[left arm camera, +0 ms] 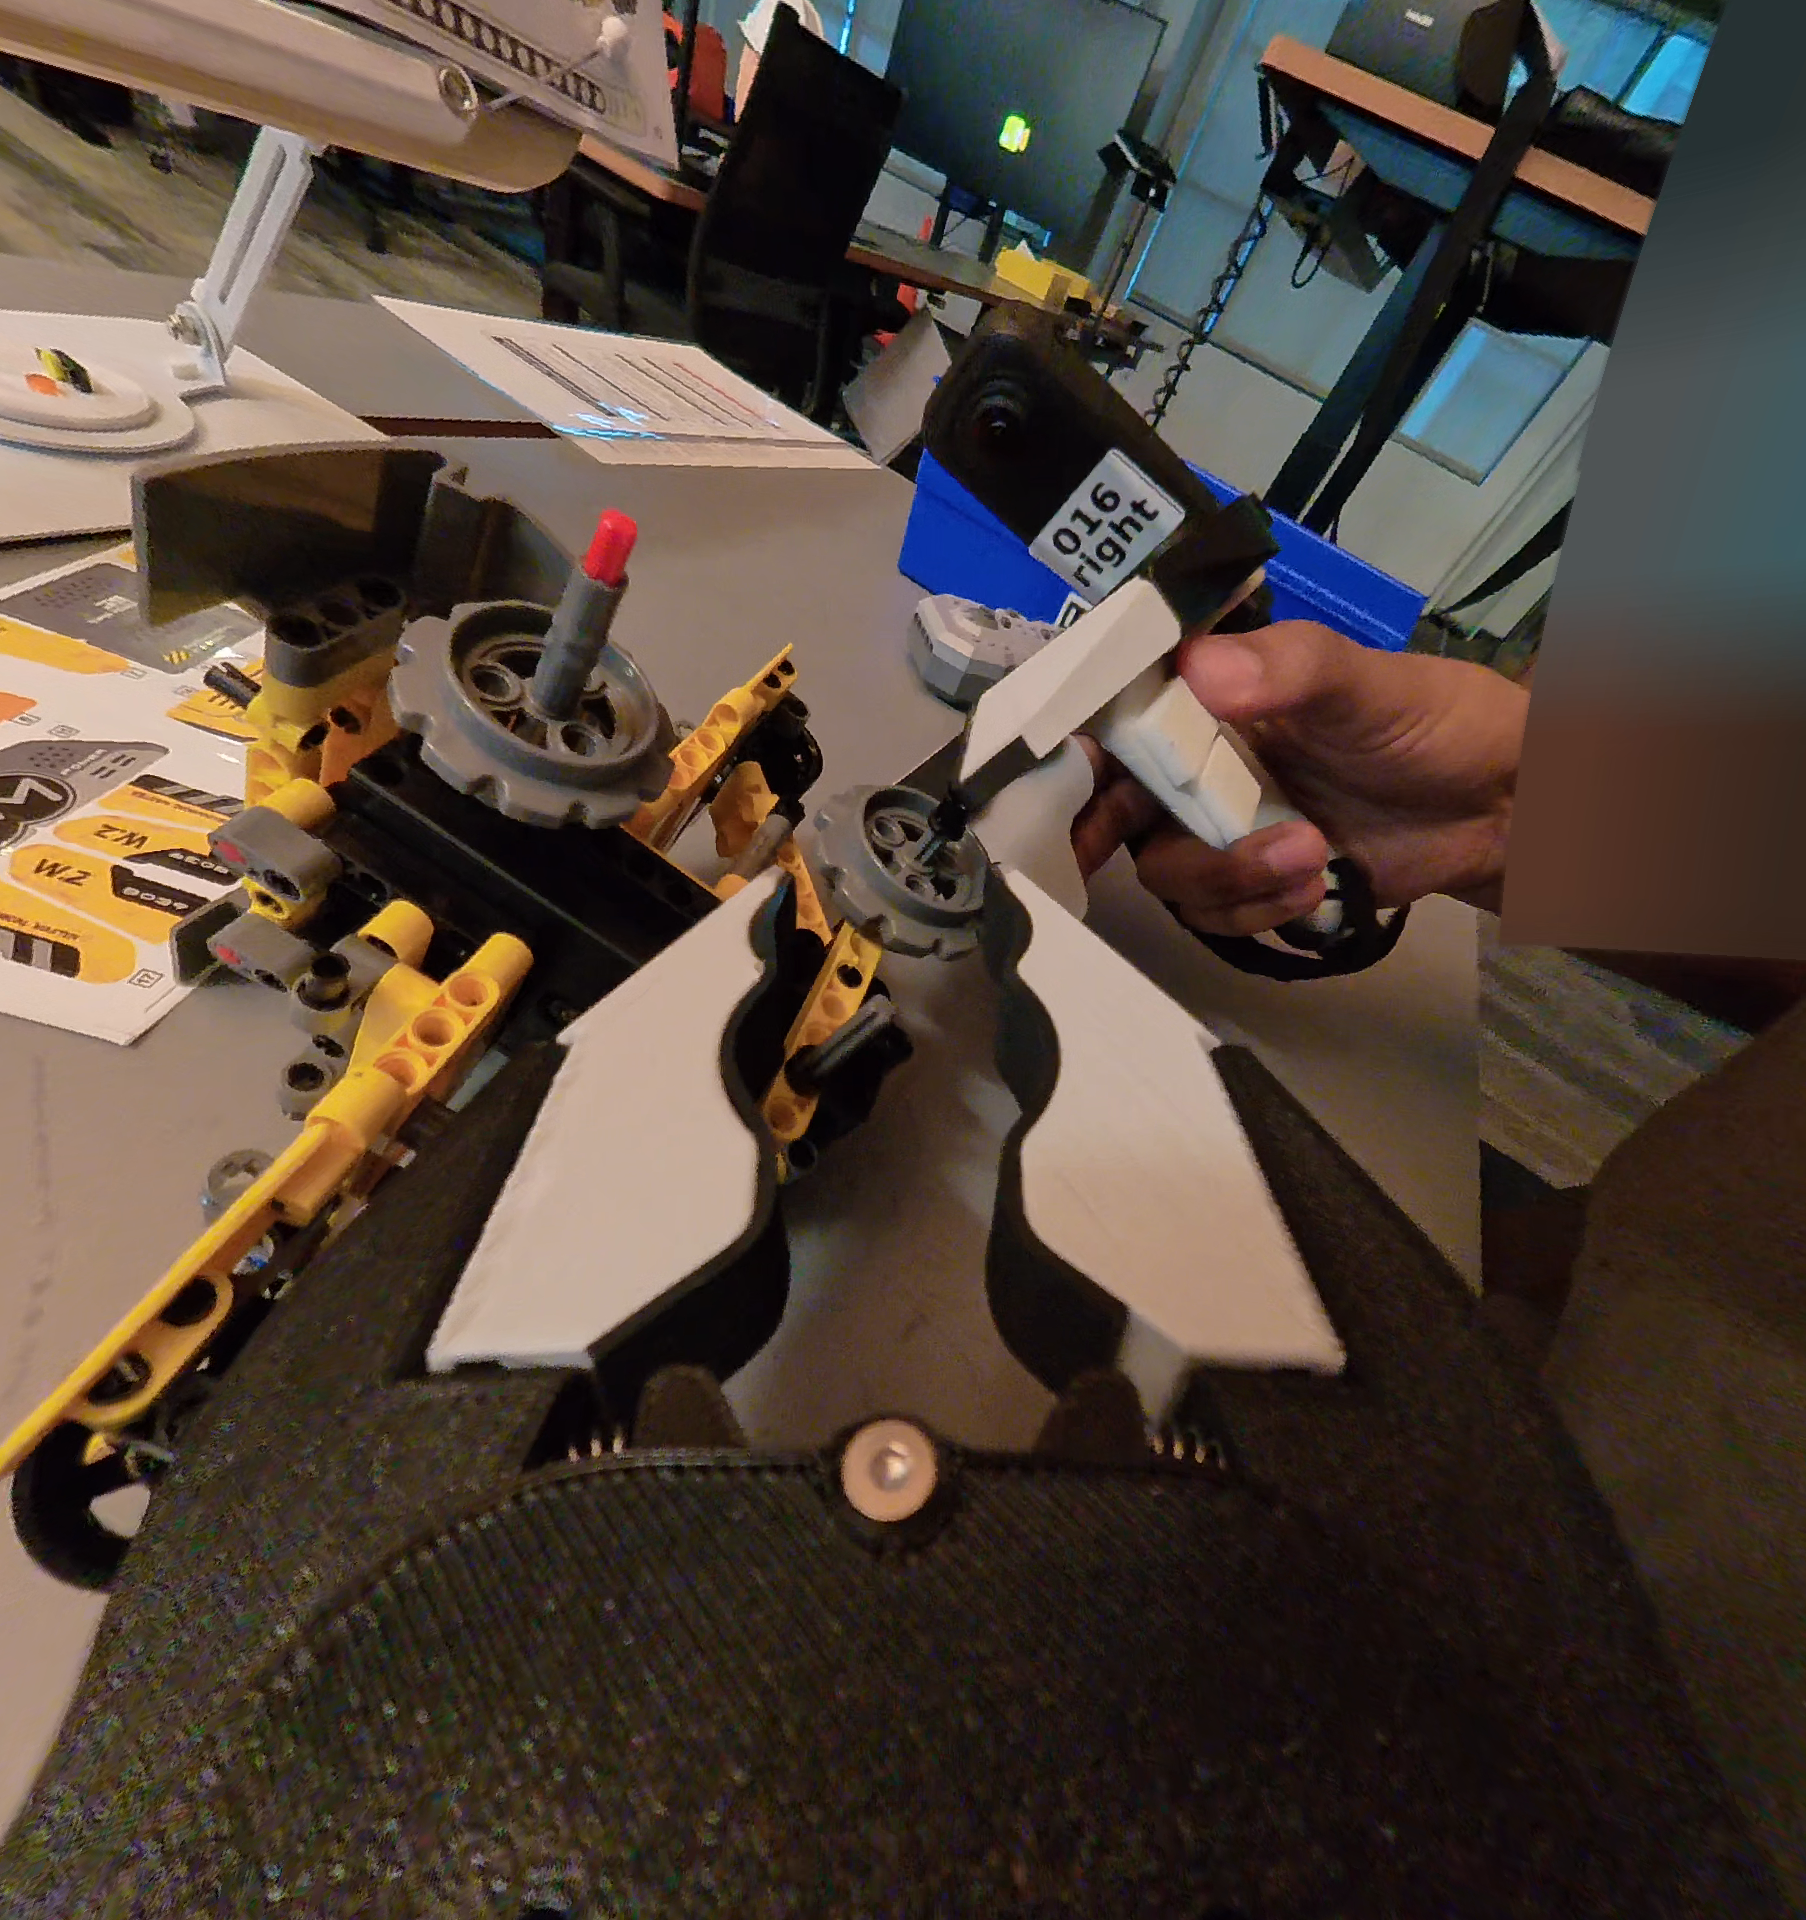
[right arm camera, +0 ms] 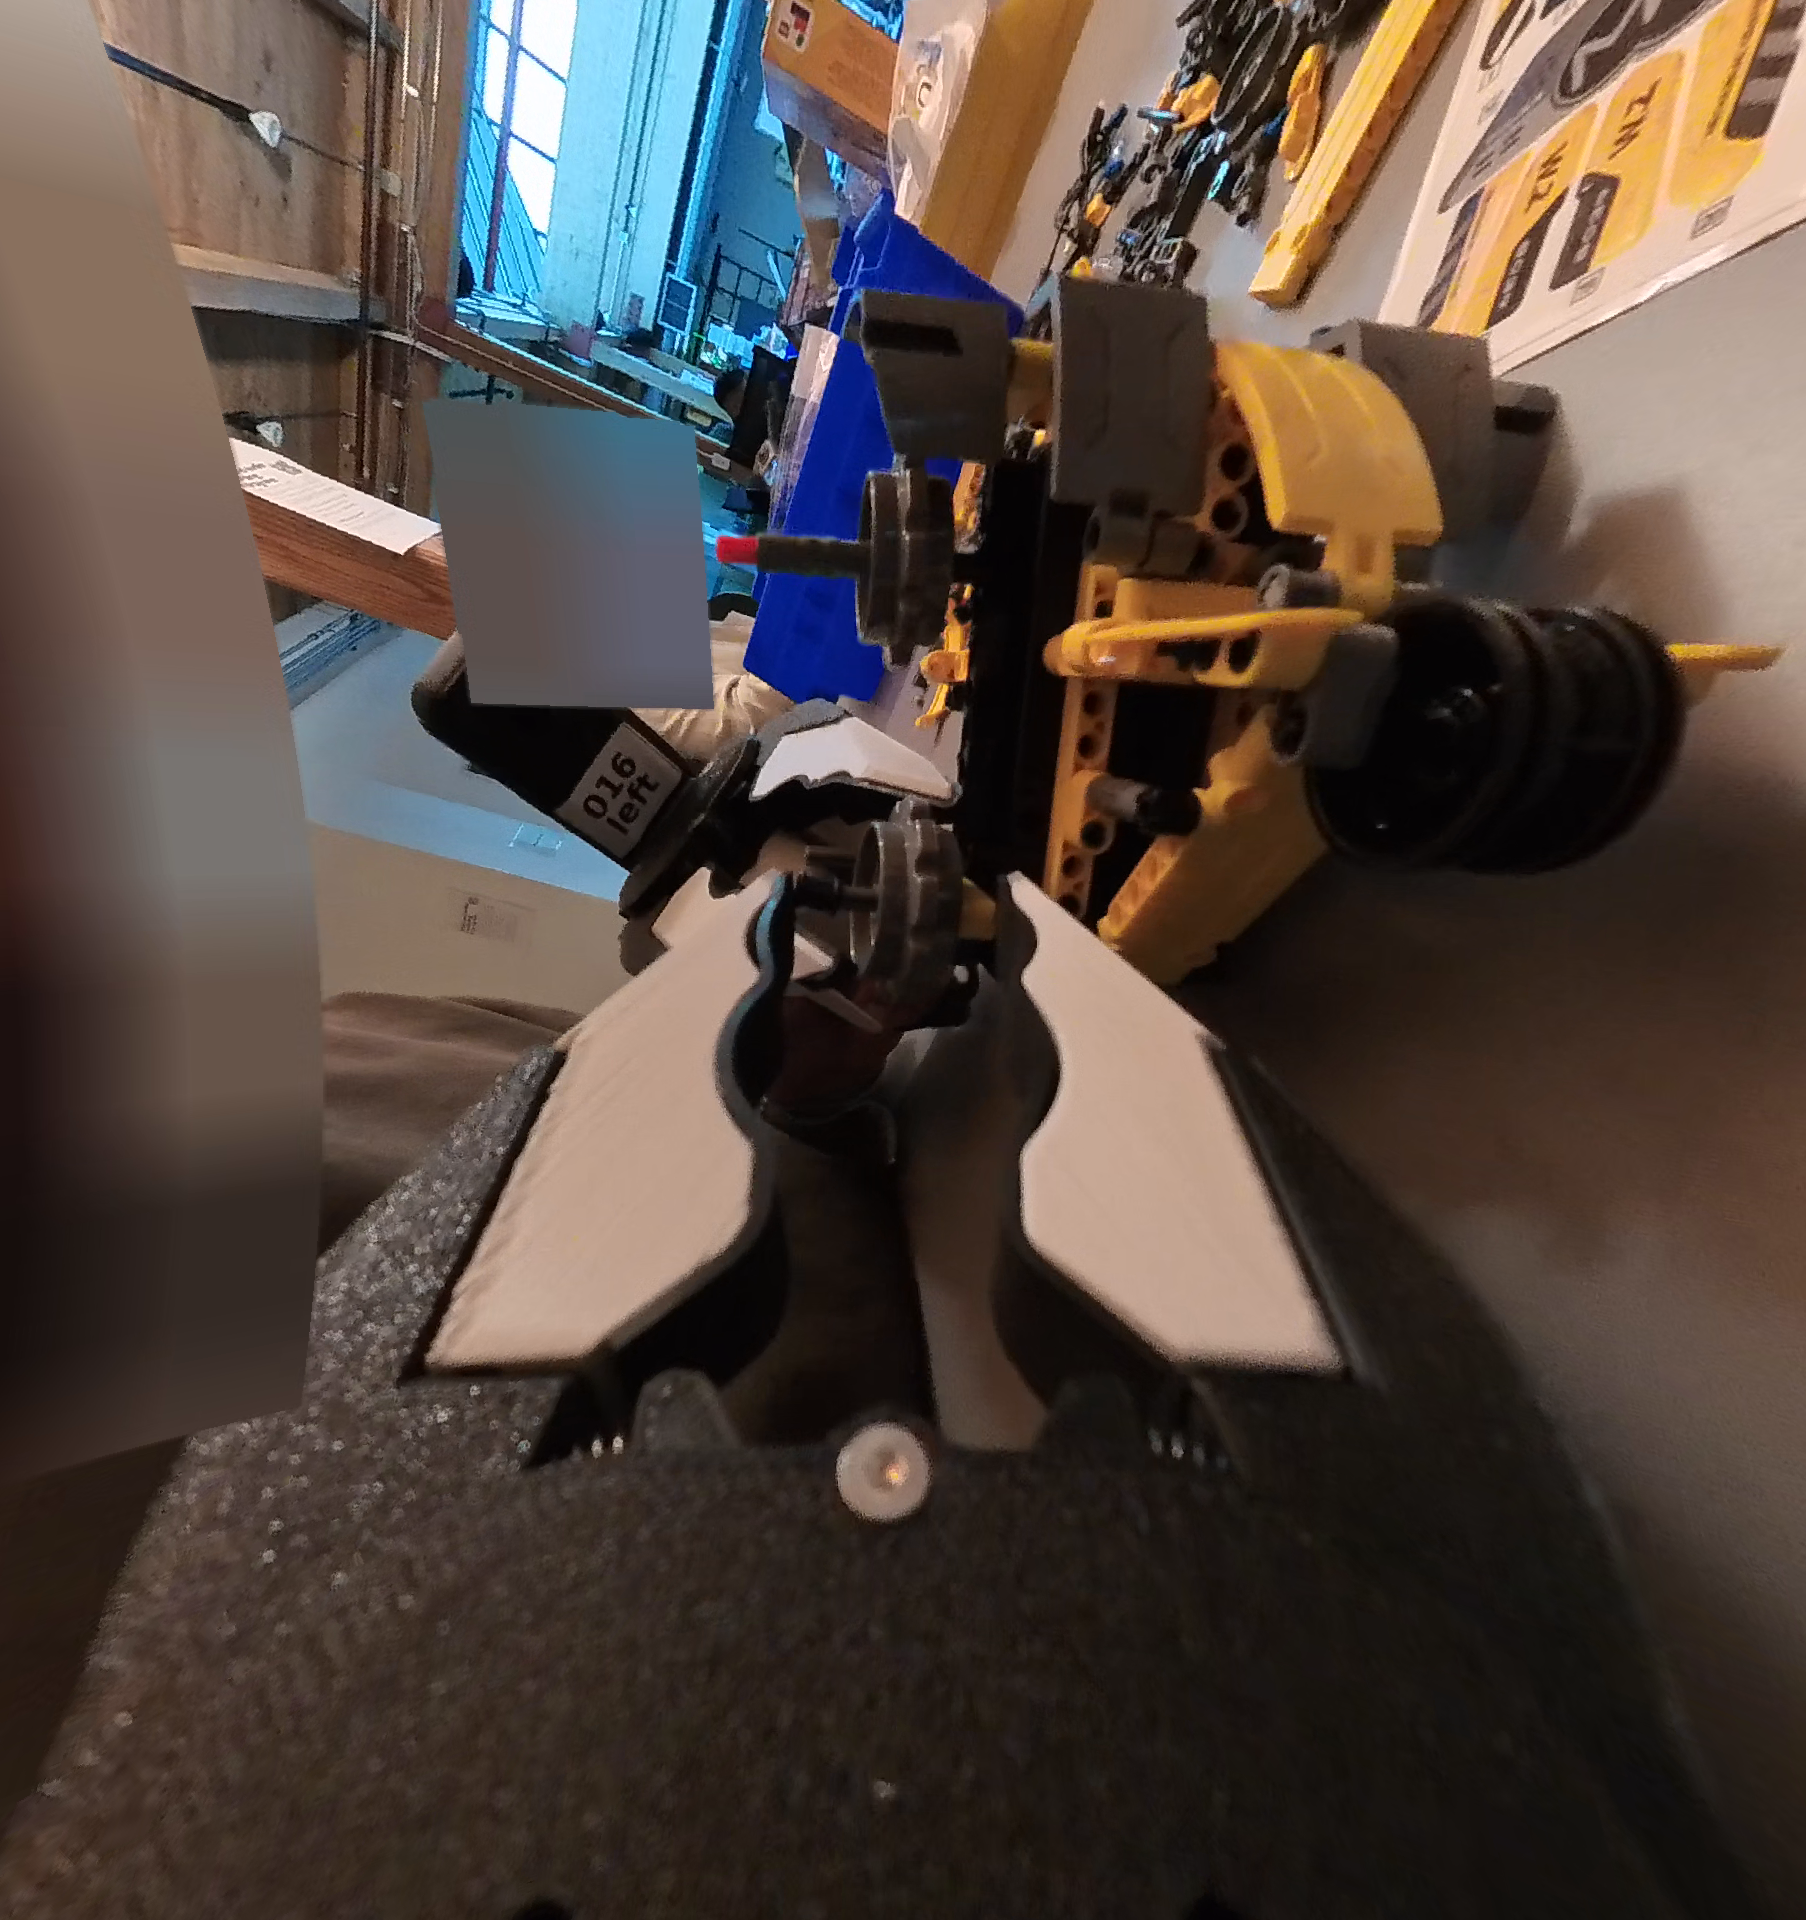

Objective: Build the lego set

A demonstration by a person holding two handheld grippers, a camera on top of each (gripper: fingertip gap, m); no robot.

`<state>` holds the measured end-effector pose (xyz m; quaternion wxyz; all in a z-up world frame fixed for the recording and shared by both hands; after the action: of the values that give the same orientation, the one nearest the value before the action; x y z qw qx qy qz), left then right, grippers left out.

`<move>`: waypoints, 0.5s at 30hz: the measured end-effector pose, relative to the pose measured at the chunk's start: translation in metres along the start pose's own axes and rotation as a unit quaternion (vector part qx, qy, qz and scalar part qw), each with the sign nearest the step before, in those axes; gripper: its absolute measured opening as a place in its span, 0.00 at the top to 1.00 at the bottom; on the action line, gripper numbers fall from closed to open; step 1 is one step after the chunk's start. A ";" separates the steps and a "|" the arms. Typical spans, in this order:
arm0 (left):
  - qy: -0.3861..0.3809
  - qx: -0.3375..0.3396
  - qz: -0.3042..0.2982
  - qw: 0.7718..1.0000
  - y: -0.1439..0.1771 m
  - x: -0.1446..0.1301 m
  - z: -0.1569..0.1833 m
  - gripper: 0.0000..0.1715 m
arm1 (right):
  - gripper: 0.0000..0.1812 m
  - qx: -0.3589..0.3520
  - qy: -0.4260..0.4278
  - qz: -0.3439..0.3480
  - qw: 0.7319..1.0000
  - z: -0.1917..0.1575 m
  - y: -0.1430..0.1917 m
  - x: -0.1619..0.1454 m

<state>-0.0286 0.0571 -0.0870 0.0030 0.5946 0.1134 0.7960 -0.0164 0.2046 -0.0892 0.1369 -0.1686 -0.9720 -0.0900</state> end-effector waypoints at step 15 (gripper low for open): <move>0.011 -0.006 0.009 1.000 0.004 -0.001 -0.005 0.84 | 0.81 -0.025 0.041 0.005 0.999 -0.002 -0.005 -0.003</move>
<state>-0.0322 0.0521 -0.0883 -0.0013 0.5869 0.1033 0.8030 -0.0152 0.1988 -0.0885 0.1728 -0.1733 -0.9621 -0.1203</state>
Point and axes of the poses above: each gripper's, where its closed fingertips meet, y back along the fingers, x out of its top, z = x × y across the jaws, the point moved 8 cm from there along y, back along the fingers, and after that the axes turned 5 degrees about -y, right-handed, at the moved point
